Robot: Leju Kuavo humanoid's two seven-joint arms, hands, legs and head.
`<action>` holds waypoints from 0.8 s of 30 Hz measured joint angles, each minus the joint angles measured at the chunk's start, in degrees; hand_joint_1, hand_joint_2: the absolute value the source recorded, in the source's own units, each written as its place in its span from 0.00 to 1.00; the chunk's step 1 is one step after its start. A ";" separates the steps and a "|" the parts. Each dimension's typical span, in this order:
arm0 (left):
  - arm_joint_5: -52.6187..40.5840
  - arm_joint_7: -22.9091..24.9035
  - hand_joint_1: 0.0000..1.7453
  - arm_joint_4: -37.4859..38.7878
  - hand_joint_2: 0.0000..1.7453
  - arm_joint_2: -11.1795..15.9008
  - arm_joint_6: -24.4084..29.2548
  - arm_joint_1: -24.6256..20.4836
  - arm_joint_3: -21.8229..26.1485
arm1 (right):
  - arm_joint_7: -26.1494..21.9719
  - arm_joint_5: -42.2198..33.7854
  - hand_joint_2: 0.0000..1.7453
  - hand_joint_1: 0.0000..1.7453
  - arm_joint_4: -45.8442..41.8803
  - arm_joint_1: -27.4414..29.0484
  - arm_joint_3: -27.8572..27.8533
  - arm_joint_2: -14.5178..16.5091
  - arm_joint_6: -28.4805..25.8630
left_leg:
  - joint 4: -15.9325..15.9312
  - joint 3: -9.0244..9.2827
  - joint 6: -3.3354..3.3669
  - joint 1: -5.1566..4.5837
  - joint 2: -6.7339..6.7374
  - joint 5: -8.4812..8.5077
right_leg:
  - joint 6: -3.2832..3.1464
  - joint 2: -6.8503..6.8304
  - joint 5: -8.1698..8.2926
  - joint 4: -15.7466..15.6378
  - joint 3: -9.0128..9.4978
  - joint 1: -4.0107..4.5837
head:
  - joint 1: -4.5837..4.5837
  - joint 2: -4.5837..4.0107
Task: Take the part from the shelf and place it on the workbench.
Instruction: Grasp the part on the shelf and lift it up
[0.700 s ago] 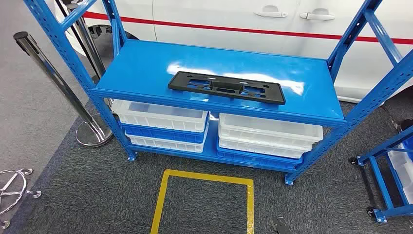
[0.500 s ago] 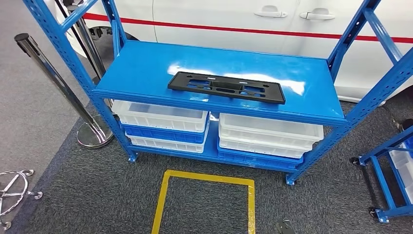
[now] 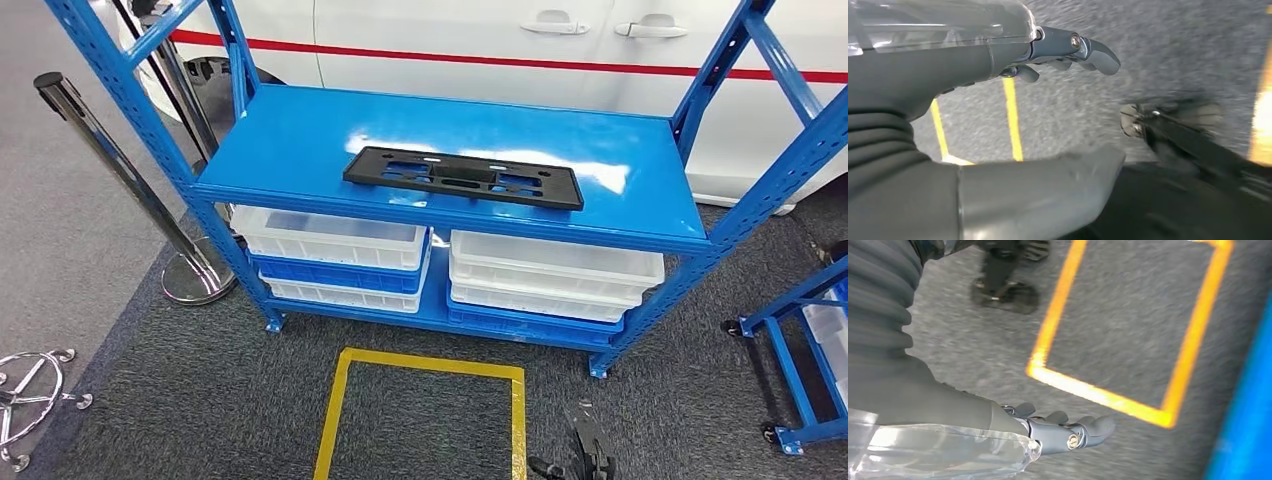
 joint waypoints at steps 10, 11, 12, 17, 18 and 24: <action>-11.21 -3.82 0.00 0.00 0.00 -2.00 -1.67 -5.16 8.98 | -7.50 9.39 1.00 0.00 2.62 -8.67 -2.14 2.44 -2.55 | -1.63 -0.48 3.38 -0.94 -0.21 1.24 | 1.74 0.17 -6.48 15.33 -8.12 0.12 | 0.11 0.00; -12.13 -4.06 0.00 0.00 0.00 -2.18 -1.82 -5.53 9.61 | -8.27 10.41 1.00 0.00 2.74 -9.43 -1.98 2.85 -3.29 | -1.62 -0.44 3.42 -1.13 -0.25 1.25 | 1.49 0.18 -5.48 15.03 -8.08 0.24 | 0.10 0.00; -12.97 -4.24 0.00 0.00 0.00 -2.32 -2.02 -5.85 10.15 | -8.98 11.40 1.00 0.00 2.80 -10.21 -1.69 3.24 -4.18 | -1.61 -0.34 3.43 -1.31 -0.28 1.25 | 1.09 0.20 -3.55 12.51 -6.93 0.42 | 0.10 0.00; -16.67 -4.91 0.00 0.00 0.00 -3.23 -2.73 -7.38 11.96 | -11.46 16.34 1.00 0.00 2.28 -13.47 1.80 4.67 -10.08 | -1.53 -0.72 2.82 -1.55 -0.34 1.41 | -0.88 0.33 1.14 0.06 -1.57 1.69 | 0.10 0.00; -17.28 -4.98 0.00 0.00 0.00 -3.30 -2.80 -7.69 12.19 | -11.65 17.47 1.00 0.00 1.78 -13.67 2.67 4.88 -11.30 | -1.64 -0.73 2.51 -1.49 -0.36 1.48 | -0.93 0.33 1.30 -0.28 -1.53 1.69 | 0.11 0.00; -20.56 -5.28 0.00 0.00 0.00 -3.44 -3.23 -9.07 13.31 | -11.49 25.87 1.00 0.00 -2.86 -14.22 7.87 5.86 -17.76 | 10.76 -6.55 0.56 -0.85 -0.21 -5.05 | -1.40 0.14 2.09 -1.90 -0.71 0.69 | 0.01 0.00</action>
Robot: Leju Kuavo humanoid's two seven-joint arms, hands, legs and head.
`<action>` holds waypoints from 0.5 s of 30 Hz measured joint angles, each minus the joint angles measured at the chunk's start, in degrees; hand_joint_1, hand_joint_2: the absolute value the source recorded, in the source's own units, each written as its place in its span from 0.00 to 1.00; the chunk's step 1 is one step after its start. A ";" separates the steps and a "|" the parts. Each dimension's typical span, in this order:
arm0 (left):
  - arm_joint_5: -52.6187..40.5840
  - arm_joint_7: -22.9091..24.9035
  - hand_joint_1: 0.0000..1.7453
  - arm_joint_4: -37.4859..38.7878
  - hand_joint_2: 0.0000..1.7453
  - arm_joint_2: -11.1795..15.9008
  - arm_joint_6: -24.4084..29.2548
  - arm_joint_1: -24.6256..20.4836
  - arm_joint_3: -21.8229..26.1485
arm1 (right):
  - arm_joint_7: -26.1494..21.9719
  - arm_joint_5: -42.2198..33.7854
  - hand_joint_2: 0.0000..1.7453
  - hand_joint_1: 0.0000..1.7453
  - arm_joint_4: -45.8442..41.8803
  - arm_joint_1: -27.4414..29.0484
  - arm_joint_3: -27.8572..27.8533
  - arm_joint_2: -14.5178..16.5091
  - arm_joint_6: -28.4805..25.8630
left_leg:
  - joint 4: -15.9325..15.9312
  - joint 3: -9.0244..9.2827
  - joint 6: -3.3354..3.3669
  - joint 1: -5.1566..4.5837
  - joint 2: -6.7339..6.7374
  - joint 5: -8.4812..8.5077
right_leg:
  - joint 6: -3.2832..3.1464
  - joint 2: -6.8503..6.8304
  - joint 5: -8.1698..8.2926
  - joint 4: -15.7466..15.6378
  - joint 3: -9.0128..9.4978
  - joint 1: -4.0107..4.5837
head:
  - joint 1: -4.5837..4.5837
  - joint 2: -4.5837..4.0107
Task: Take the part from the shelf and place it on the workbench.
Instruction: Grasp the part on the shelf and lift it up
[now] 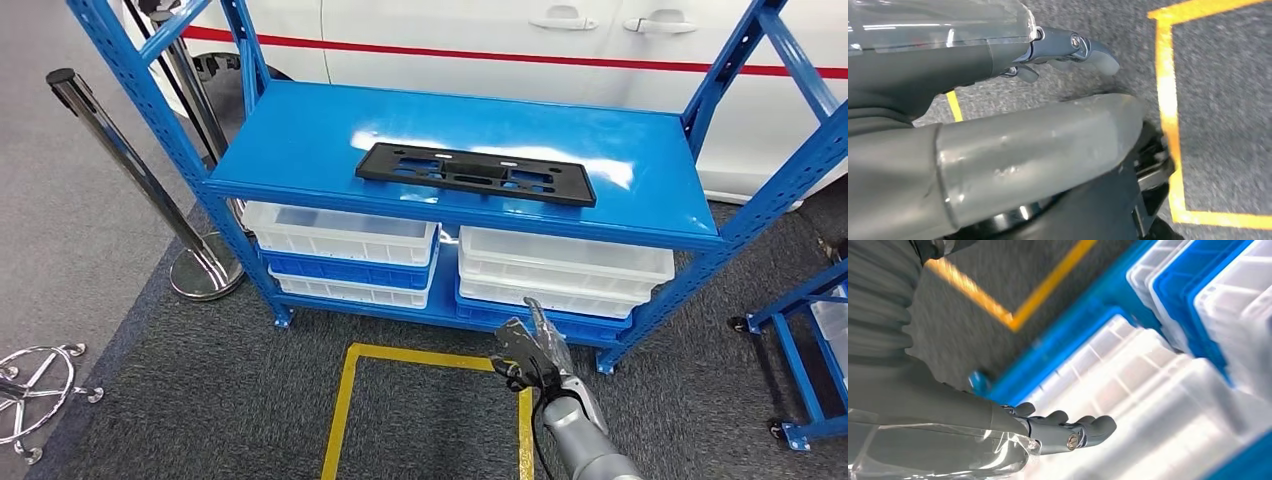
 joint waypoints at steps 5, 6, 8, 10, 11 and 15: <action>-2.64 -0.03 0.00 0.00 0.00 -0.04 -0.37 -1.02 0.52 | 0.67 6.72 0.00 0.00 -4.28 -0.06 4.43 0.60 -4.82 | -6.44 2.59 -0.93 0.91 0.15 5.71 | 0.74 0.03 -0.47 0.71 0.02 -0.43 | -0.03 0.00; -3.17 -0.04 0.00 0.00 0.00 -0.12 -0.45 -1.36 0.65 | 0.72 7.83 0.00 0.00 -5.04 -0.25 5.47 0.72 -5.89 | -9.48 3.93 -0.75 0.90 0.16 6.78 | 1.10 0.06 -0.64 1.06 -0.16 -0.37 | 0.01 0.00; -4.40 -0.05 0.00 0.00 0.00 -0.29 -0.65 -2.02 1.03 | 0.53 9.67 0.00 0.00 -6.01 -0.81 7.76 0.97 -8.26 | -11.78 4.74 -0.02 0.71 0.09 6.98 | 1.83 0.08 -0.73 1.45 -0.58 -0.18 | 0.05 0.00; -5.74 -0.09 0.00 0.00 0.00 -0.39 -0.88 -2.47 1.38 | -0.15 10.72 0.00 0.00 -6.44 -1.40 10.25 1.16 -10.91 | -11.96 4.63 0.90 0.60 0.06 7.22 | 2.44 0.13 -0.75 1.57 -0.75 -0.21 | 0.05 0.00; -6.39 -0.14 0.00 0.00 0.00 -0.46 -1.00 -2.65 1.50 | -0.59 10.84 0.00 0.00 -6.60 -1.62 11.52 1.22 -12.28 | -12.08 4.66 1.29 0.61 0.11 7.33 | 2.65 0.15 -1.20 2.12 -0.97 -0.31 | 0.07 0.00; -8.49 -0.44 0.00 0.00 0.00 -0.90 -1.33 -3.45 1.88 | -2.21 8.34 0.00 0.00 -6.76 -2.31 16.96 1.22 -16.78 | -12.29 4.62 2.46 0.45 0.73 7.45 | 3.14 0.20 -7.24 14.10 -6.68 -0.36 | 0.08 0.00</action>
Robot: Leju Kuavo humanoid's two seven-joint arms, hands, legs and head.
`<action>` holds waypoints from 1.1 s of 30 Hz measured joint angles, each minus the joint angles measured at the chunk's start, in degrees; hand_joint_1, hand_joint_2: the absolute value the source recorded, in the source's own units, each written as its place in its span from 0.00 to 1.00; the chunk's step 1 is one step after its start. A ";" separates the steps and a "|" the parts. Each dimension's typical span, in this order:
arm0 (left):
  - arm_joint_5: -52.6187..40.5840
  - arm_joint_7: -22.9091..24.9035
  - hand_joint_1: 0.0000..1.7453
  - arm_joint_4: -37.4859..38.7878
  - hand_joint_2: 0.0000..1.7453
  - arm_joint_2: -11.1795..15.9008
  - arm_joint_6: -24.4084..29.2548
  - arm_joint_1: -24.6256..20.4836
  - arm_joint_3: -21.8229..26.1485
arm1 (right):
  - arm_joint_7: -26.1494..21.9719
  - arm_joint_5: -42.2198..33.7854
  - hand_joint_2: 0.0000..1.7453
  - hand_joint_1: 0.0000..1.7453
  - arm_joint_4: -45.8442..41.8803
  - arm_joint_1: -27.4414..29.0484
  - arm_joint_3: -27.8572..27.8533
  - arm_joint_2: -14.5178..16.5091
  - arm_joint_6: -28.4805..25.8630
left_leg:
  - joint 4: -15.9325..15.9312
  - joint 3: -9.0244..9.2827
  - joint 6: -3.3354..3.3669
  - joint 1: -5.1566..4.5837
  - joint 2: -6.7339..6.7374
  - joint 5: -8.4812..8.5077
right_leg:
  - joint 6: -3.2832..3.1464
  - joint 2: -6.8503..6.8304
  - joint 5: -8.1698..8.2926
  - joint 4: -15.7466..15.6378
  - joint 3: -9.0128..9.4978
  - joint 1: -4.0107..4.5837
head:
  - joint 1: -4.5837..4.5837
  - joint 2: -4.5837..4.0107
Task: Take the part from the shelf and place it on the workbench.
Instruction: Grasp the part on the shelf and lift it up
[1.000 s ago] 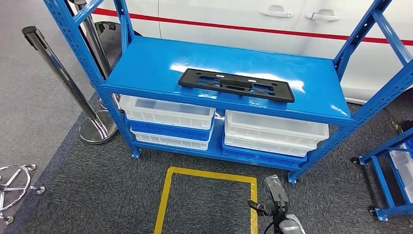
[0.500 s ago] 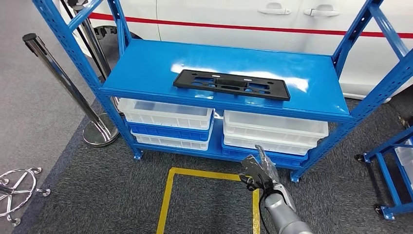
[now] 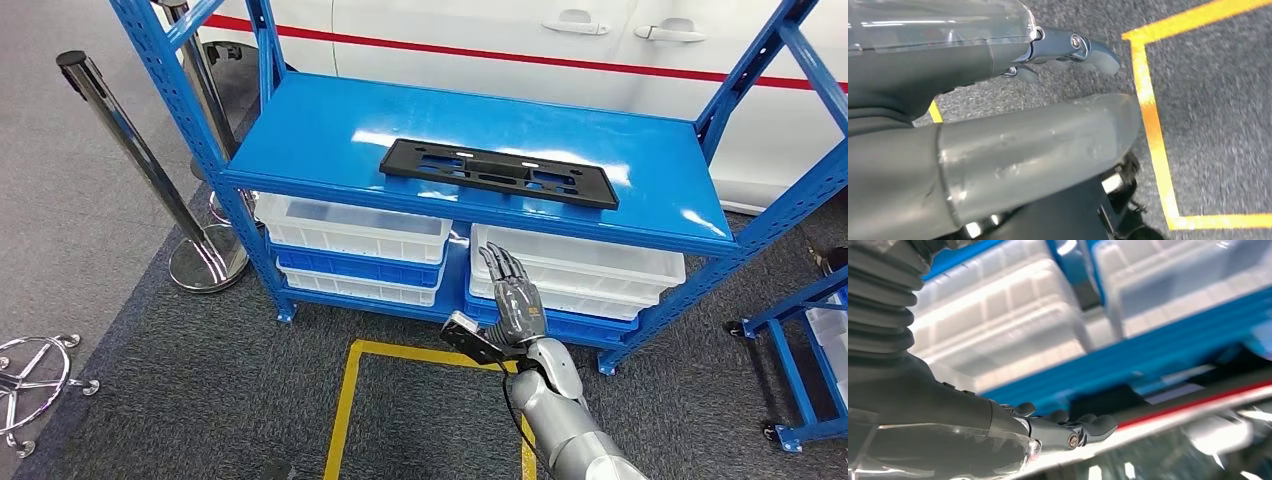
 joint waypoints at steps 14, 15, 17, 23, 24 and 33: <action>-2.23 0.12 0.00 0.00 0.00 -0.89 -0.33 -1.00 0.96 | -1.20 -9.18 0.00 0.00 -0.61 -1.99 10.42 -0.87 -5.07 | 7.20 -2.15 -1.97 -0.94 0.97 -5.22 | -3.79 -0.46 8.19 -13.87 5.46 0.95 | -0.06 0.00; -2.24 0.18 0.00 0.00 0.00 -0.89 -0.33 -0.98 0.97 | -1.19 -9.02 0.00 0.00 -0.70 -1.89 10.53 -0.87 -5.07 | 11.09 -3.99 -2.27 -0.72 0.39 -6.91 | -3.86 -0.17 8.21 -13.86 5.42 0.90 | -0.06 0.00; -2.27 0.34 0.00 0.00 0.00 -0.89 -0.33 -0.91 0.97 | -1.16 -8.44 0.00 0.00 -0.87 -1.49 10.56 -0.88 -5.07 | 15.61 -6.32 -2.80 -0.27 0.06 -7.87 | -3.83 0.37 8.18 -13.74 5.39 0.82 | -0.06 0.00; -2.31 0.57 0.00 0.00 0.00 -0.90 -0.33 -1.21 0.97 | -1.68 -8.07 0.00 0.00 -1.57 -1.35 10.54 -0.88 -5.08 | 0.27 0.56 -2.70 0.17 -0.24 -0.55 | -2.26 1.17 7.41 -12.27 4.96 0.66 | -0.06 0.00; -2.30 0.59 0.00 0.00 0.00 -0.90 -0.33 -1.28 0.97 | -1.80 -8.34 0.00 0.00 -1.58 -1.36 10.54 -0.88 -5.08 | 0.17 0.57 -2.34 -0.01 -0.26 -0.58 | -1.92 1.20 7.48 -12.29 4.86 0.70 | -0.06 0.00; -2.30 1.26 0.00 0.00 0.00 -0.92 -0.32 -1.51 0.99 | 1.07 -8.08 1.00 0.00 -1.29 -1.62 9.90 -0.96 -4.94 | -0.57 0.45 -0.42 0.23 0.15 0.18 | -0.07 0.47 1.28 2.99 -2.85 0.20 | -0.03 0.00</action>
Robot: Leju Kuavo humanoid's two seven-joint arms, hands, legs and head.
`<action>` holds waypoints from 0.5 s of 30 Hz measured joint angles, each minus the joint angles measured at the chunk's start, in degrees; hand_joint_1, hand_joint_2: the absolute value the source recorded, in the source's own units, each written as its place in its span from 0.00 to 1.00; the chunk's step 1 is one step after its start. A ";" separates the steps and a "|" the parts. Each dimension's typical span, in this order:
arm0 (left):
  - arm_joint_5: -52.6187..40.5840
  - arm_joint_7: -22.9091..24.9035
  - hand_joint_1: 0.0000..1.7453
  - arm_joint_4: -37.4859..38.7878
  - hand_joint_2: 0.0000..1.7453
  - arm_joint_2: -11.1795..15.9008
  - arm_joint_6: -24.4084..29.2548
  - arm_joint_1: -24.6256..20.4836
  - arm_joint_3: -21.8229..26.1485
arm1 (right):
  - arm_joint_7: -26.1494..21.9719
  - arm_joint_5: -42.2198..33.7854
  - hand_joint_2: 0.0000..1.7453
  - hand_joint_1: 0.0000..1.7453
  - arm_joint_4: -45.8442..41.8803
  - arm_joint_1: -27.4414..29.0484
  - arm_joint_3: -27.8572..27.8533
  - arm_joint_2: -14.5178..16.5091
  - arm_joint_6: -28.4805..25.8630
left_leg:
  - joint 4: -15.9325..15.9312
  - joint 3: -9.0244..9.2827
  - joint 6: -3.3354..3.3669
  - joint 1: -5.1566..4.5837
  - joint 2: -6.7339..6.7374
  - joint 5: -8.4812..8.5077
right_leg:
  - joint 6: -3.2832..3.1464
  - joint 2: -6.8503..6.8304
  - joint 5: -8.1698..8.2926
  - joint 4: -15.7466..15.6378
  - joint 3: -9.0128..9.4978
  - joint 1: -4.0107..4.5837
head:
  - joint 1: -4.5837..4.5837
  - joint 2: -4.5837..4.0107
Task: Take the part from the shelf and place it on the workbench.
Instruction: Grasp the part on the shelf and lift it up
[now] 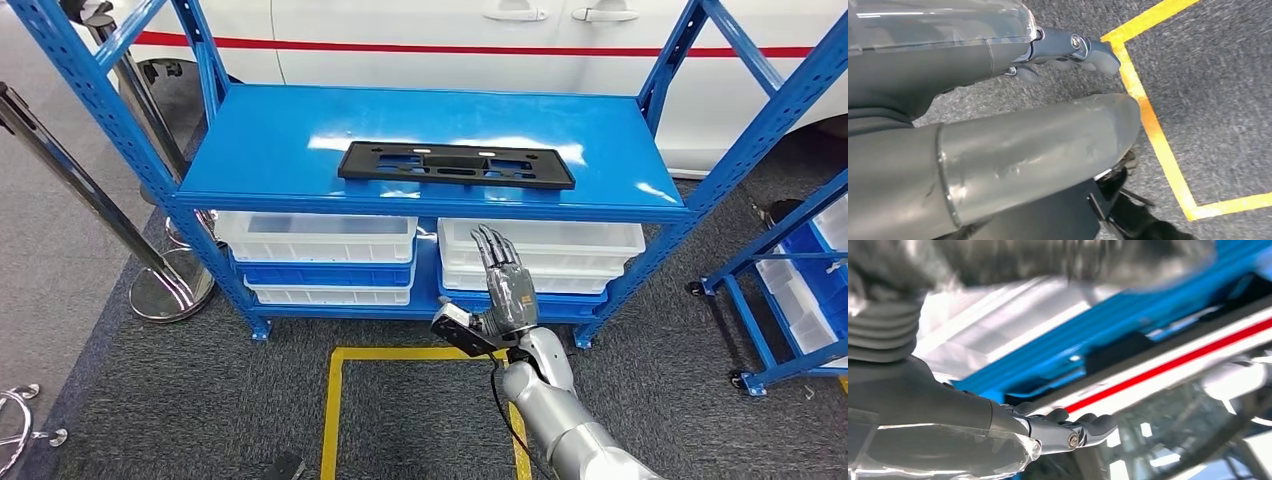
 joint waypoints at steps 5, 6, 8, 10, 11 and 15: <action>-0.01 2.14 0.00 0.00 0.00 -0.07 0.72 -0.23 0.00 | 5.67 15.93 1.00 0.00 -1.76 -0.54 -2.25 -0.14 -0.12 | 0.16 0.07 -0.83 -0.32 0.00 -0.26 | -1.03 -0.49 6.79 -14.94 7.01 0.43 | -0.02 0.00; -0.02 2.55 0.00 0.00 0.00 -0.07 0.82 -0.25 0.00 | 6.47 18.88 1.00 0.00 -2.39 -0.53 -2.82 -0.16 -0.13 | 0.13 0.04 -1.15 -0.42 0.03 -0.25 | -1.28 -0.47 6.59 -15.45 7.15 0.61 | -0.02 0.00; -0.08 3.16 0.00 0.00 0.00 -0.07 1.04 -0.21 0.00 | 7.89 23.30 1.00 0.00 -3.58 -0.46 -3.92 -0.21 -0.14 | 0.17 0.07 -1.82 -0.36 0.05 -0.42 | -1.94 -0.37 6.77 -15.77 7.20 0.51 | -0.02 0.00; -0.18 3.52 0.00 0.00 0.00 -0.08 1.24 -0.11 0.01 | 9.11 26.16 1.00 0.00 -4.68 -0.46 -4.64 -0.27 -0.14 | 2.67 -0.93 -2.32 -0.27 -0.02 -2.24 | -2.79 -0.34 6.98 -16.18 7.45 0.25 | -0.03 0.00; -0.24 3.65 0.00 0.00 0.00 -0.08 1.28 -0.04 0.02 | 9.74 27.48 1.00 0.00 -5.23 -0.39 -4.90 -0.29 -0.14 | 5.70 -2.27 -2.46 -0.21 -0.07 -4.00 | -3.10 -0.35 7.00 -16.27 7.52 0.23 | -0.03 0.00; -0.34 3.85 0.00 0.00 0.00 -0.08 1.46 0.54 0.02 | 11.44 30.39 1.00 0.00 -6.54 0.30 -5.61 -0.71 -0.14 | 16.25 -7.31 -2.79 -0.20 -0.10 -7.47 | -3.40 -0.19 6.86 -16.03 7.47 0.42 | -0.03 0.00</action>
